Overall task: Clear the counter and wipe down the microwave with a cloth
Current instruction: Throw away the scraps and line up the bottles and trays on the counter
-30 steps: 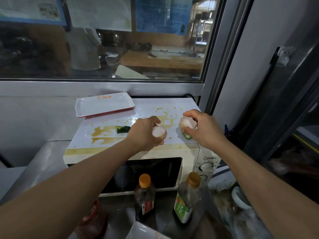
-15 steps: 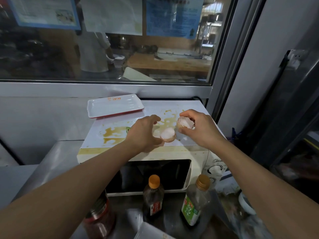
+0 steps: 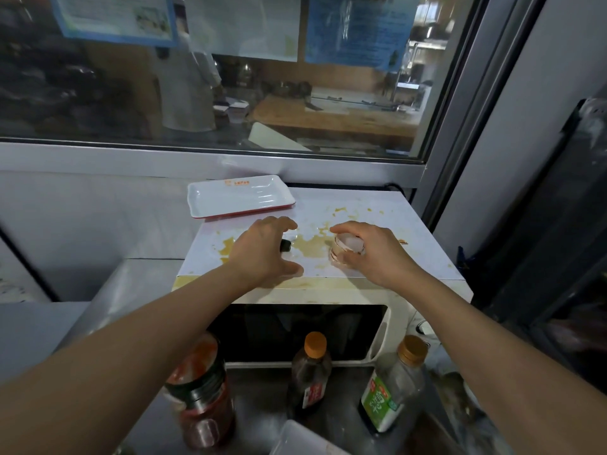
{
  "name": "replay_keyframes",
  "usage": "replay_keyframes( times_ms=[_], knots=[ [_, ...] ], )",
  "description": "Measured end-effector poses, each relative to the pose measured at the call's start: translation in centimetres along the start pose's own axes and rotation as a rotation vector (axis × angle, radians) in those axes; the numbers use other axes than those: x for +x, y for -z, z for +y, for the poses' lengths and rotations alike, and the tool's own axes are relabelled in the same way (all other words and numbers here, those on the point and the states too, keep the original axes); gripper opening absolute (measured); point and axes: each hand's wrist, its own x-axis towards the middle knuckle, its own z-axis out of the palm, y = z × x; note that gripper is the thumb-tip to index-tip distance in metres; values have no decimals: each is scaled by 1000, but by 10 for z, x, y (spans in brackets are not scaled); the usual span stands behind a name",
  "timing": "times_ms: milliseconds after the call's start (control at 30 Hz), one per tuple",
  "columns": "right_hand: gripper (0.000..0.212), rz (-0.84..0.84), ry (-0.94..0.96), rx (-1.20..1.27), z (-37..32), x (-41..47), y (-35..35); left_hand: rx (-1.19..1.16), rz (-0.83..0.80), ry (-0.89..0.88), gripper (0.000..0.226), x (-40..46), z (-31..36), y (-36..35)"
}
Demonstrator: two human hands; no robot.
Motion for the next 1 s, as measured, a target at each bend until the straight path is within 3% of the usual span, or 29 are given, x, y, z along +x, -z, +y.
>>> replay_keyframes(
  times_ms=[400,567,1000],
  knots=[
    [40,-57,22,-30,11,-3,-13,-7,5,-3,77,-1,-3,-3],
    [51,-92,43,-12,15,-6,-16,-12,21,-3,77,0,-6,-6],
    [44,-17,95,-69,27,-8,-25,-14,17,2,75,3,-9,-9]
  ],
)
